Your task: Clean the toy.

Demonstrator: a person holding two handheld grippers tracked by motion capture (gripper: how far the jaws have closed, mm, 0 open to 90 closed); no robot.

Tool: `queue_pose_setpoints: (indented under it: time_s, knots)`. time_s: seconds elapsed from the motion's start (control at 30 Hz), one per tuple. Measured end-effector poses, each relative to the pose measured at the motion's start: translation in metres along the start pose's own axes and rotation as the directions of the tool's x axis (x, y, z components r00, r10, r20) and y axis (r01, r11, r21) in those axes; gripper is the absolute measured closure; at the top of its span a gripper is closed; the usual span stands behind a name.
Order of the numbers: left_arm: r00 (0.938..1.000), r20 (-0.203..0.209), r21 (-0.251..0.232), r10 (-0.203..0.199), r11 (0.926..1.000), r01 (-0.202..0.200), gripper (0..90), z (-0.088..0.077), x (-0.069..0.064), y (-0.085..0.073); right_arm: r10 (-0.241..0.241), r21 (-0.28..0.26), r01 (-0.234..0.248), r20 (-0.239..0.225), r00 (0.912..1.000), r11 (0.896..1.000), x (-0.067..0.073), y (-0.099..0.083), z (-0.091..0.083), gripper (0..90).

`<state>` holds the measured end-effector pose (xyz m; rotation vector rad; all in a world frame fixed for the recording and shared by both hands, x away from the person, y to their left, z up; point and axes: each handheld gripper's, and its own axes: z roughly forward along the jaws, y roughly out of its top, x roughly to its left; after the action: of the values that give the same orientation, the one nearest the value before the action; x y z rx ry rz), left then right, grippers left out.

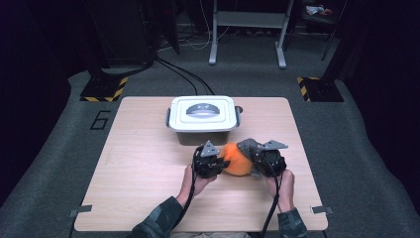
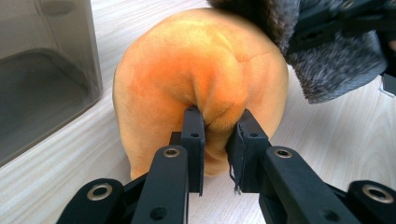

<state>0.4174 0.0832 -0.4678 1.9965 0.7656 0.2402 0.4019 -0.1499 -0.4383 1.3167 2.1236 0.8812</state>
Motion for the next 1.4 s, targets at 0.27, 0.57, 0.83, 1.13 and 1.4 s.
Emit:
queue_pose_setpoints:
  time_s: [0.27, 0.57, 0.83, 1.13, 1.4]
  knots:
    - [1.0, 0.003, 0.002, 0.0, 1.0, 0.0, 77.4, 0.001, 0.001, 0.0, 0.094, 0.061, -0.095, 0.006, 0.9955, 0.994, -0.022, -0.022, 0.018, 72.1]
    - [1.0, 0.001, 0.001, -0.005, 1.0, 0.005, 77.5, 0.001, 0.002, -0.001, 0.13, 0.146, -0.128, -0.006, 0.9915, 0.981, -0.031, -0.04, 0.047, 72.0]
    - [0.9999, 0.01, -0.006, -0.012, 0.9999, 0.012, 77.4, 0.001, 0.004, -0.001, 0.147, 0.052, -0.148, 0.012, 0.989, 0.988, -0.036, -0.028, 0.014, 72.0]
    - [0.9997, 0.024, -0.017, -0.006, 0.9998, 0.007, 73.1, 0.001, 0.006, -0.003, 0.06, -0.014, -0.061, -0.061, 0.9963, 0.998, -0.01, -0.009, 0.005, 72.3]
    - [0.9986, -0.029, -0.006, 0.045, 0.9989, -0.046, 53.6, -0.004, 0.003, -0.004, 0.064, -0.014, -0.065, -0.05, 0.9967, 0.998, -0.013, -0.006, 0.005, 72.3]
